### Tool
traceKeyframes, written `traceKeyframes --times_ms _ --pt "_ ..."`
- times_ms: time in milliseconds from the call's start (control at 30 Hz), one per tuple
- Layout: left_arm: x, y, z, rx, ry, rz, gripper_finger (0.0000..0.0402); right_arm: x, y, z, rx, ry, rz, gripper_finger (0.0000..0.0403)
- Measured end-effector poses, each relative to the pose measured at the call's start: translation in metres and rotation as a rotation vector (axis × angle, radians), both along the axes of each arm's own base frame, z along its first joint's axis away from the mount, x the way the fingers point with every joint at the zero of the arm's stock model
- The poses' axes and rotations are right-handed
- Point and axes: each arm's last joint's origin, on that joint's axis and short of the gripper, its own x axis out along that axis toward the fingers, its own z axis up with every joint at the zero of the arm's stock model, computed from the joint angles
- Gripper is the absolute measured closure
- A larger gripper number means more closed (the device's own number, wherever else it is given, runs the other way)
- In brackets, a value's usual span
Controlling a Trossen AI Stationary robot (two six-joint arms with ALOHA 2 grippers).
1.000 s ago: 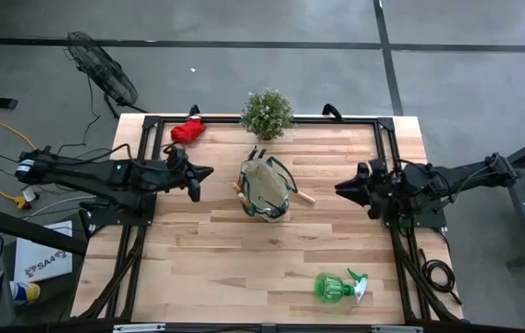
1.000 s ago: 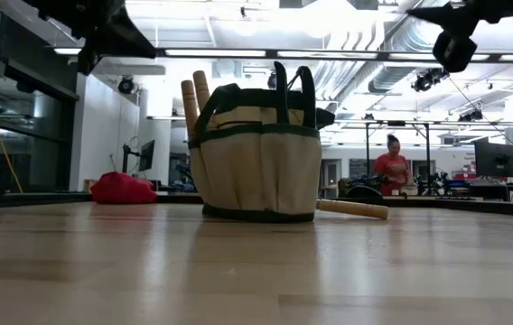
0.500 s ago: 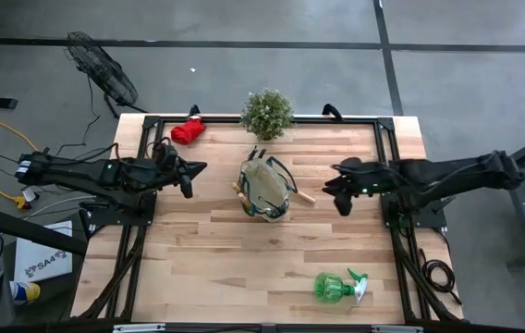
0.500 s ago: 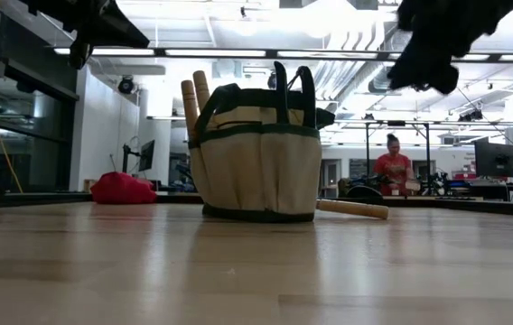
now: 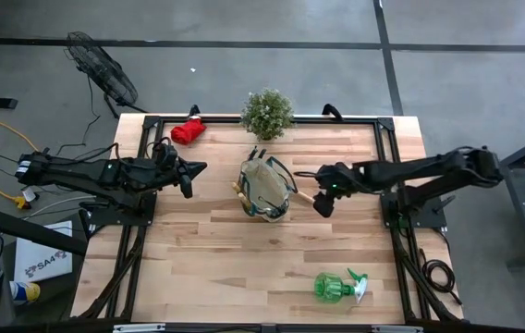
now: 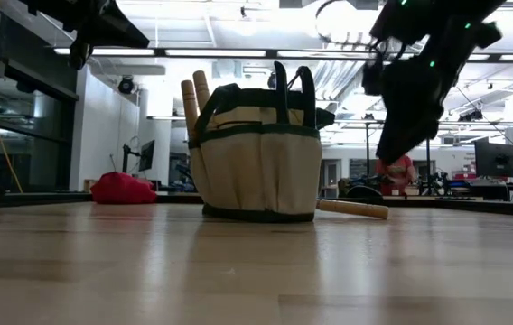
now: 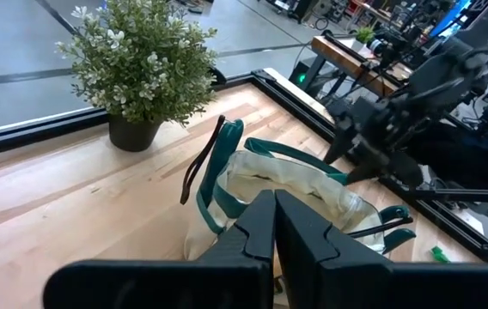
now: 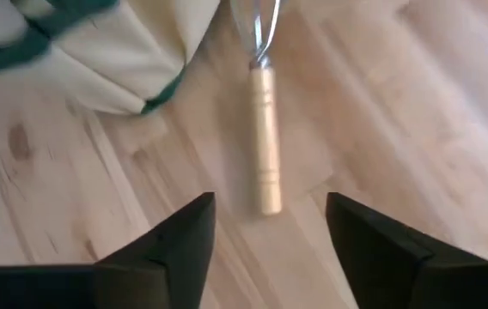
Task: Pick & Place Garden tools in Gardening bag
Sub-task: Put the brown hand rake into the brown gardening bag
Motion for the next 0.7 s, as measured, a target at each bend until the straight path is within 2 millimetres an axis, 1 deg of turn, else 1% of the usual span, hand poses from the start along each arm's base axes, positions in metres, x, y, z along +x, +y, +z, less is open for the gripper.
traceKeyframes --times_ms 133,367,533,700 --pt "0.000 0.000 0.000 0.000 0.003 -0.001 0.0397 0.012 0.000 -0.018 0.054 0.042 0.023 0.0169" --pt "0.000 0.000 -0.001 0.000 0.008 -0.002 0.0397 0.026 -0.002 -0.045 0.057 0.099 -0.007 0.0171" --pt "0.000 0.000 -0.001 0.001 0.013 -0.002 0.0397 0.035 -0.003 -0.058 0.034 0.100 -0.017 0.0171" --pt "0.000 0.000 -0.001 -0.004 0.016 -0.019 0.0397 0.038 -0.003 -0.068 0.028 0.129 -0.022 0.0172"
